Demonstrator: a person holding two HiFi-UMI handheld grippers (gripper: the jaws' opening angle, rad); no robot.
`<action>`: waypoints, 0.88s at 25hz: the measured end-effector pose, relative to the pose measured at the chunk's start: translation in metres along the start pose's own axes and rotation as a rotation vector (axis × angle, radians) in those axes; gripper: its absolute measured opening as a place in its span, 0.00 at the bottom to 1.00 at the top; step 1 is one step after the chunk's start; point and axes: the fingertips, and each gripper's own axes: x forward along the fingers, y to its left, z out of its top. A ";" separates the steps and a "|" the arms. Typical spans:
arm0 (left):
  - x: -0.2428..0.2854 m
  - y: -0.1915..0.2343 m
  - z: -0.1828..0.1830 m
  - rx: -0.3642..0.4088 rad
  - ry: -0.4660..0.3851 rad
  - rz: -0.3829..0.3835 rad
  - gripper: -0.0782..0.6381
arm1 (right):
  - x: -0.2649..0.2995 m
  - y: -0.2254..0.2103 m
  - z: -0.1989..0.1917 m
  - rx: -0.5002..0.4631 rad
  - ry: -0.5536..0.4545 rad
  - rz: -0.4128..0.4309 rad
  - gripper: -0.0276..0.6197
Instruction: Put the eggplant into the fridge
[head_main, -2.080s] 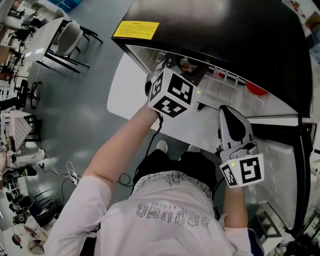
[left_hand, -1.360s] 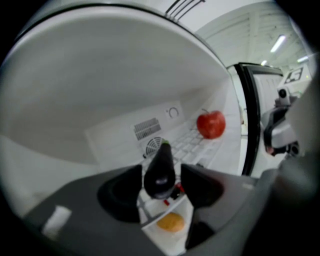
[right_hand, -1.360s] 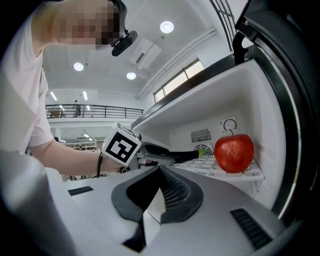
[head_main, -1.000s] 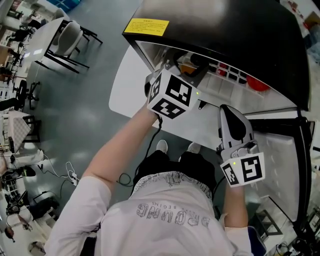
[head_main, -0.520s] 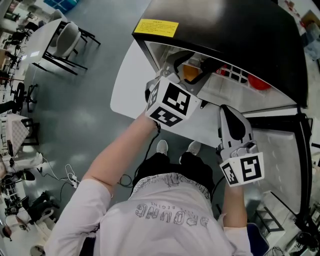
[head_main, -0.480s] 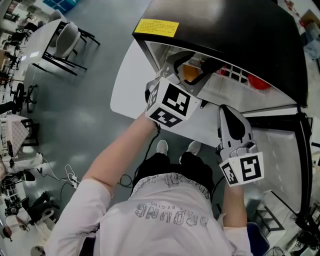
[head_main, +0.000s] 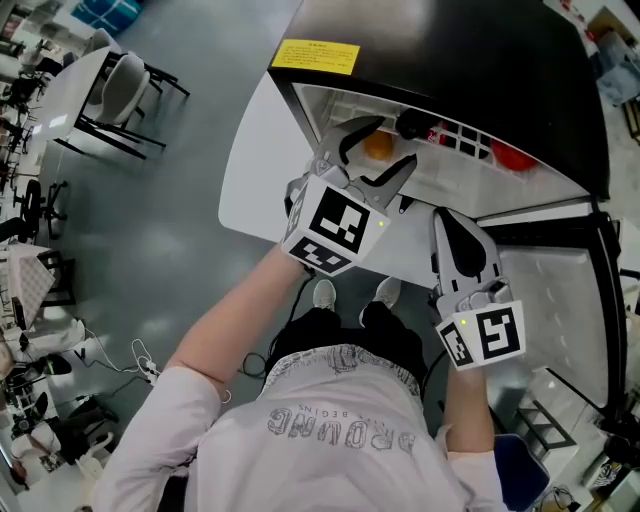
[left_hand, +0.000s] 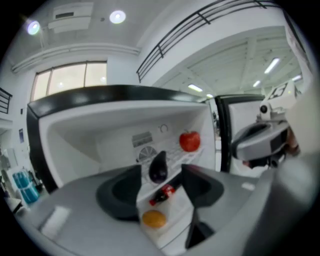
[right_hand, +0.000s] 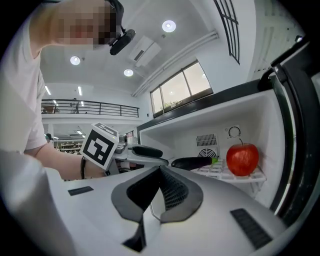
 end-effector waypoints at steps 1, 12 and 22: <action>-0.002 0.001 0.001 -0.002 -0.011 -0.001 0.47 | 0.000 0.001 0.001 -0.002 0.000 -0.003 0.05; -0.033 -0.002 0.000 -0.050 -0.061 -0.049 0.42 | 0.007 0.012 0.011 -0.019 0.002 -0.032 0.05; -0.062 -0.002 -0.004 -0.071 -0.111 -0.072 0.30 | 0.007 0.022 0.019 -0.026 0.001 -0.070 0.05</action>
